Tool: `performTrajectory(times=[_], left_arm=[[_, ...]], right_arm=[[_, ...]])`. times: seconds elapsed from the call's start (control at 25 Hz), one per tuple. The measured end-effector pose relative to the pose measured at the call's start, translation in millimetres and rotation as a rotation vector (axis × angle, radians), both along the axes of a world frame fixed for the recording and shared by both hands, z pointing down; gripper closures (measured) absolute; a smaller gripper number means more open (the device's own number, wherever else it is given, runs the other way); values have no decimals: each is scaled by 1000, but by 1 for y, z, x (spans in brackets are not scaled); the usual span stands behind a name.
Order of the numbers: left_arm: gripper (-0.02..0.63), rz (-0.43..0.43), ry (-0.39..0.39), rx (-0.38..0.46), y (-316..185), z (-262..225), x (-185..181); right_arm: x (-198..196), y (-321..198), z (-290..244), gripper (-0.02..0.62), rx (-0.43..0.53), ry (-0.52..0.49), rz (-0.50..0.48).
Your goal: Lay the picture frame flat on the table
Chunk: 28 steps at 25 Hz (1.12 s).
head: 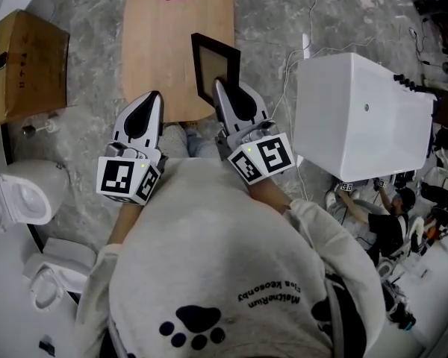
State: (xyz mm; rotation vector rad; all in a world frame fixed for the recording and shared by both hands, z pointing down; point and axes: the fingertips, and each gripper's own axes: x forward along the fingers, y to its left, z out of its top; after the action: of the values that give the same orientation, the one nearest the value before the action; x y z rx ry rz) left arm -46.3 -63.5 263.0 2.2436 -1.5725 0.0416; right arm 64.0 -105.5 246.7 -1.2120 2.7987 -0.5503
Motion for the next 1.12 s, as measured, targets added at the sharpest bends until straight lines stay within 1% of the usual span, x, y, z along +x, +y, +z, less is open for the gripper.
performTrajectory(times=[0.4,0.84,1.12], left_arm=[[597,57,-19,-49,-3,-1,-9],[597,104,-21,-87,-21,25,-11],[597,101,-21,-90,-37,39,-24]], right_arm=[[-23,8,-2,557,-29,-8,-18],[-36,-3,17,557,-38,22,-46],[-47,-11,32,557,-47,52,-73]])
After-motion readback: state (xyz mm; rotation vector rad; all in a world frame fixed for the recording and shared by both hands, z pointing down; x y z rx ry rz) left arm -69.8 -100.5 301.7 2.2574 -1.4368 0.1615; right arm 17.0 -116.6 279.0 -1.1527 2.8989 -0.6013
